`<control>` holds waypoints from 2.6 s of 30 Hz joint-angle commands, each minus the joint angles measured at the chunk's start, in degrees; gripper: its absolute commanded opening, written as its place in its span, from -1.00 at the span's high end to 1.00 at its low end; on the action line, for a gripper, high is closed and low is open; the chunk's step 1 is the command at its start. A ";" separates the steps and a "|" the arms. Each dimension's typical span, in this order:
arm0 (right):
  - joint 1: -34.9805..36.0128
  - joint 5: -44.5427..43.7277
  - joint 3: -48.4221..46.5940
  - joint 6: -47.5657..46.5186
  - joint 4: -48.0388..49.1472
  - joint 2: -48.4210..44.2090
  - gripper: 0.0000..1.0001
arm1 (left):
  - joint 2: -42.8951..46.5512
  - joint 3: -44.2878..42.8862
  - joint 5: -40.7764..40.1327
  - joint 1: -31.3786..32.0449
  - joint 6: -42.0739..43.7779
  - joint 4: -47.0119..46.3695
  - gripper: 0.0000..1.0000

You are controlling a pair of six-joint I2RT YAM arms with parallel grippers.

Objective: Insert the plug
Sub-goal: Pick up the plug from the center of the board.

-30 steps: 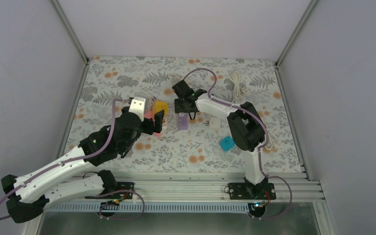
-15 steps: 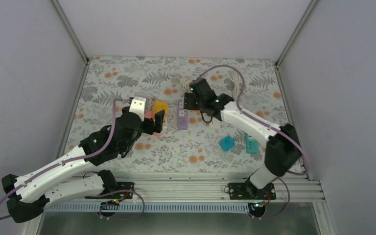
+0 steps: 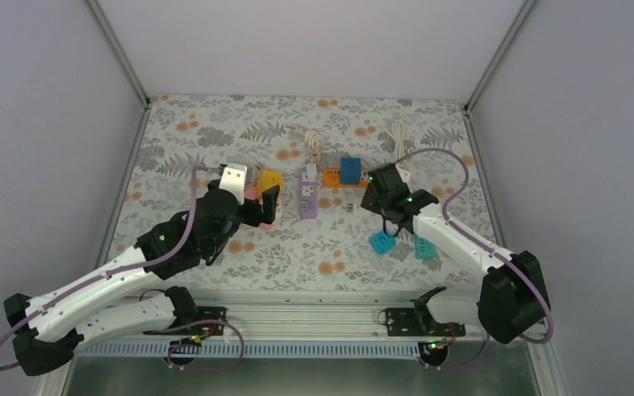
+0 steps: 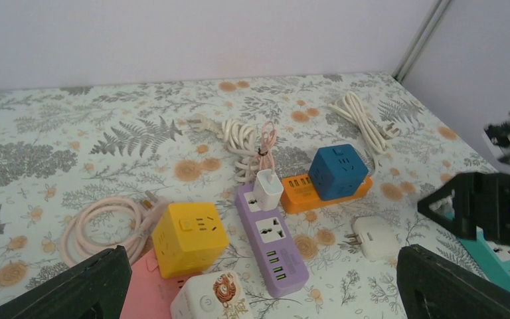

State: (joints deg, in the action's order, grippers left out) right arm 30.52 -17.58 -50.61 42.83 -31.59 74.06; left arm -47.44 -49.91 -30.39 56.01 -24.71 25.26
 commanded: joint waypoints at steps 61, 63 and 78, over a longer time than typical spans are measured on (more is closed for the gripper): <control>-3.31 12.90 19.67 18.64 7.49 -7.51 0.00 | -8.87 9.16 16.57 -0.39 -5.87 -16.01 -1.00; -3.53 15.53 19.10 18.63 8.30 -8.48 0.00 | -10.75 10.82 20.32 -0.45 -7.05 -19.77 -1.00; -3.72 48.61 14.69 3.95 31.84 -17.67 -0.10 | -20.93 11.82 44.18 -2.00 -19.30 -44.67 -0.99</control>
State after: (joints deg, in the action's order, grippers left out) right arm 27.22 19.75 -33.56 51.75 -8.95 58.04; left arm -68.20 -35.46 6.59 54.74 -39.53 -9.89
